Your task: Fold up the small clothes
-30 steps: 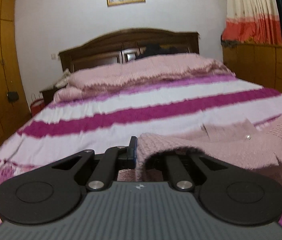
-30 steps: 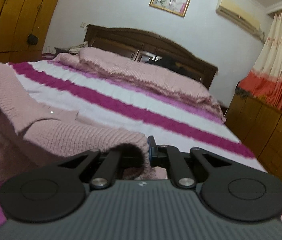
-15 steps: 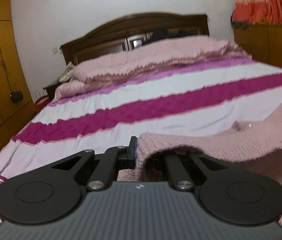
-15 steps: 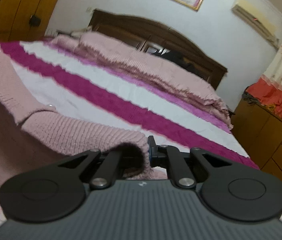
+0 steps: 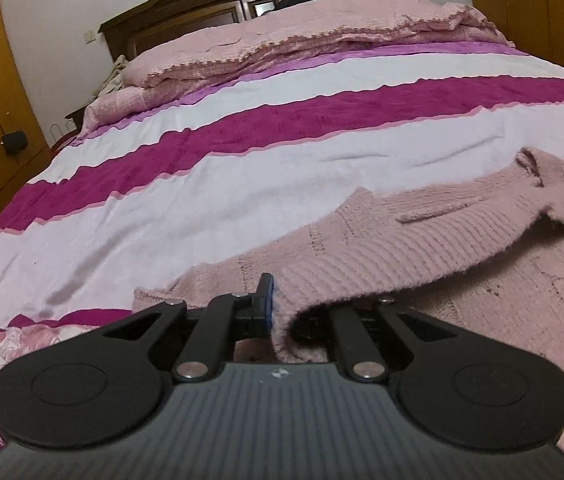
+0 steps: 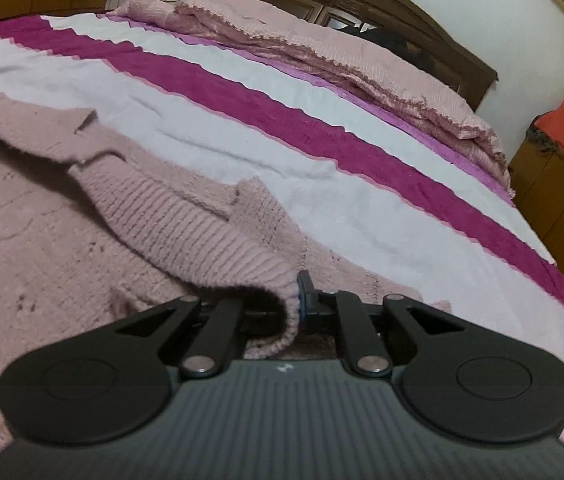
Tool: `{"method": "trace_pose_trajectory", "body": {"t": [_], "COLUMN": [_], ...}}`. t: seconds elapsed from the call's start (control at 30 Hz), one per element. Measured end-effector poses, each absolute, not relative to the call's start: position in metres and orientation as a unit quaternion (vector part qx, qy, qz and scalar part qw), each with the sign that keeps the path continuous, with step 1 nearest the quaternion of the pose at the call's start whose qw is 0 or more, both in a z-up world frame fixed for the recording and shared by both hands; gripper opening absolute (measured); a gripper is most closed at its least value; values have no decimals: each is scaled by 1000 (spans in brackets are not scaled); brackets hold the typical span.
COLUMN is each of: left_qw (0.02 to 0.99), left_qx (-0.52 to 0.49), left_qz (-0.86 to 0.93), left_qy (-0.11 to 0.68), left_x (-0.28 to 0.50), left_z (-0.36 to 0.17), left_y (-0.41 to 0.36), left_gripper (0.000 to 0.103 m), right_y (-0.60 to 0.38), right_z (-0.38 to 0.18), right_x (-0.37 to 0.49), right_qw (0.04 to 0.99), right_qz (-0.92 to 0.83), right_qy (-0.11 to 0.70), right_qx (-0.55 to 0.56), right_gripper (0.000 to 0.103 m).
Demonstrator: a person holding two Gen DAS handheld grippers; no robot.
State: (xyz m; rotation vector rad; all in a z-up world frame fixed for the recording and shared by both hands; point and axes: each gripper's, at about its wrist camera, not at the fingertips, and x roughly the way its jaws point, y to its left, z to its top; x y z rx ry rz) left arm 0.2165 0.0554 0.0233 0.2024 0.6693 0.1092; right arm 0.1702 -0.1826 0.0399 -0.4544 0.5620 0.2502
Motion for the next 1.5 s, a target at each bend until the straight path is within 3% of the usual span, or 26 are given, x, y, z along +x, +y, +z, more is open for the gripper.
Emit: {"method": "trace_pose_trajectory", "body": {"t": [0.1,0.2,0.27,0.3,0.37,0.93,1.3,1.33,1.37,1.4,1.5], "left_qw": [938,940,942,943,945,945,929,931,931,932,944], "left_qx": [86,73,72,73,77,107,159,156,147,139,108], "left_qz": [45,38,36,37,35,-29,-62,-62,-59,-49,-5], "left_qy": [332,330,326,323,316,308,329,324,327,330,311], "left_x": [213,202,193,188,178,103,139,142,147,151,161], "left_z": [30,42,51,56,64,91,43,41,40,41,48], "left_y": [62,66,67,67,65,55,42,42,44,46,60], "left_gripper": [13,28,45,47,52,63,61,47,22,17,16], "right_y": [-190,-199,-206,-209,-214,-226,-212,-212,-212,-212,-219], "right_z": [46,56,63,66,73,80,60,59,59,60,67], "right_x": [172,167,161,160,152,100,121,123,125,127,130], "right_qw": [929,933,935,936,936,928,913,914,914,915,931], "right_qz": [131,124,132,137,140,188,212,213,212,206,172], "right_qy": [278,281,279,278,275,264,266,265,264,263,240], "right_qx": [-209,-187,-174,-169,-167,-186,-224,-221,-222,-226,-213], "right_gripper": [12,33,54,55,56,56,54,52,29,16,13]}}
